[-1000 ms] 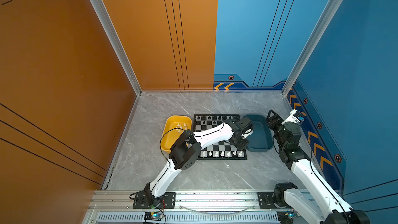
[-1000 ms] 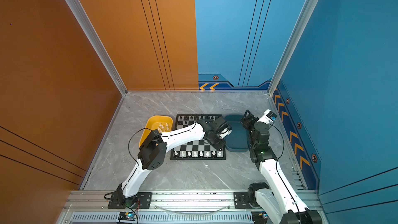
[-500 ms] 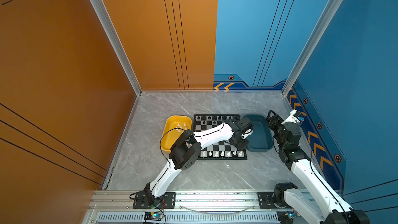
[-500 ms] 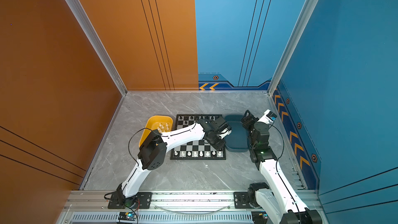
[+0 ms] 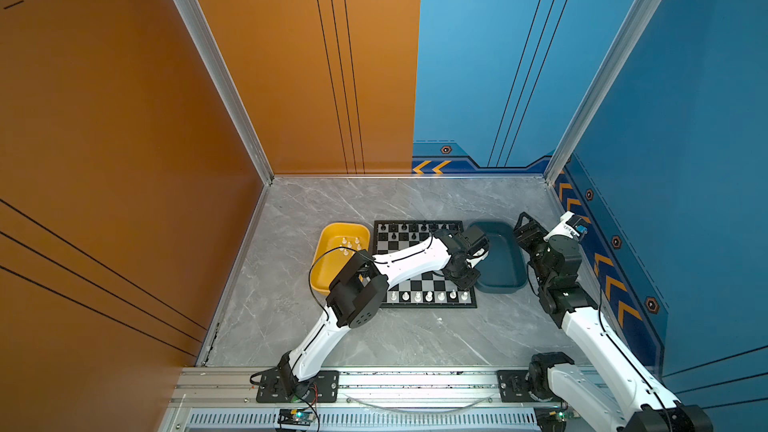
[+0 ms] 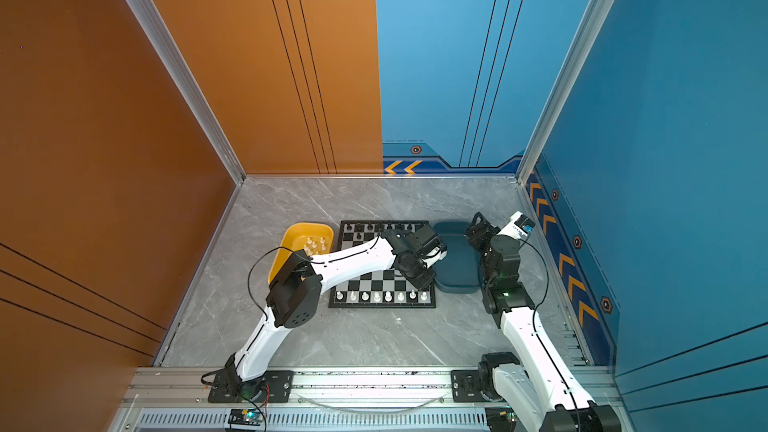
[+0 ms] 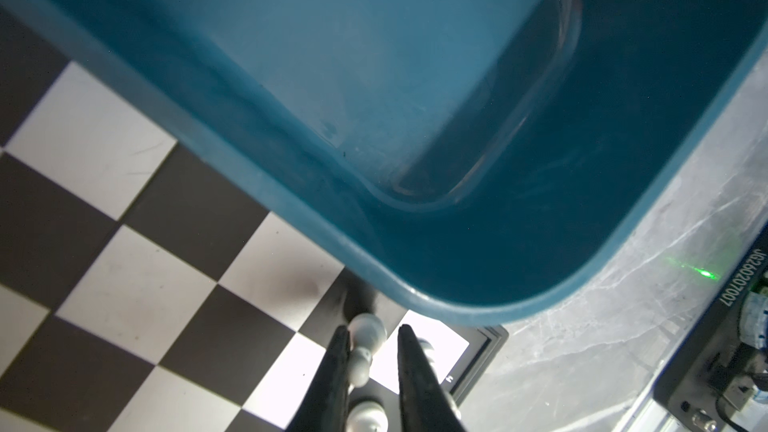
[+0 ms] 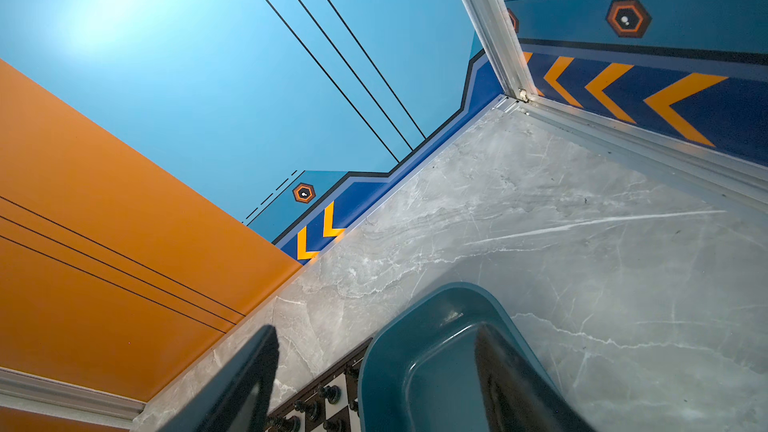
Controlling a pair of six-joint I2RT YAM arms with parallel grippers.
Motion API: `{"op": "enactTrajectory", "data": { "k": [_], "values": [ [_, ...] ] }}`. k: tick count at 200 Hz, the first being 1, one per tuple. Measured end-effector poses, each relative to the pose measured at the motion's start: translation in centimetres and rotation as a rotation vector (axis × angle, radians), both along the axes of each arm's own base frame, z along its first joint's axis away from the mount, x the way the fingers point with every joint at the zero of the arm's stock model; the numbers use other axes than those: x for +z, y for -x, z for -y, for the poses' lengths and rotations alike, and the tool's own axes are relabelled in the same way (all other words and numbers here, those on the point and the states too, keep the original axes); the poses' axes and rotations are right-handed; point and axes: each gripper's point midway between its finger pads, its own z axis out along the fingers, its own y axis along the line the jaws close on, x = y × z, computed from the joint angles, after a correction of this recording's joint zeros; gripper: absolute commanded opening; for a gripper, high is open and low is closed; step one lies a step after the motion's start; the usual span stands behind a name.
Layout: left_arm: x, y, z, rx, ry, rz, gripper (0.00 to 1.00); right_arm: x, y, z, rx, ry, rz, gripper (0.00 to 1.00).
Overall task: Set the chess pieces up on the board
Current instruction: 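Lower the white pawn onto the square beside the white pieces and open the left gripper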
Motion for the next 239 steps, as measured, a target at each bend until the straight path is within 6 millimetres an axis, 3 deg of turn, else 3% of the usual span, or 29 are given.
{"op": "enactTrajectory", "data": {
  "k": [143,239],
  "values": [
    [0.0,0.3,0.0,-0.004,-0.009,0.003,0.24,-0.2,0.2,0.1,-0.002,0.0,0.001,0.76],
    [-1.4,0.1,-0.1,0.0,-0.043,0.011,0.24,-0.1,0.3,0.3,-0.009,-0.008,0.003,0.77]
  ]
}}
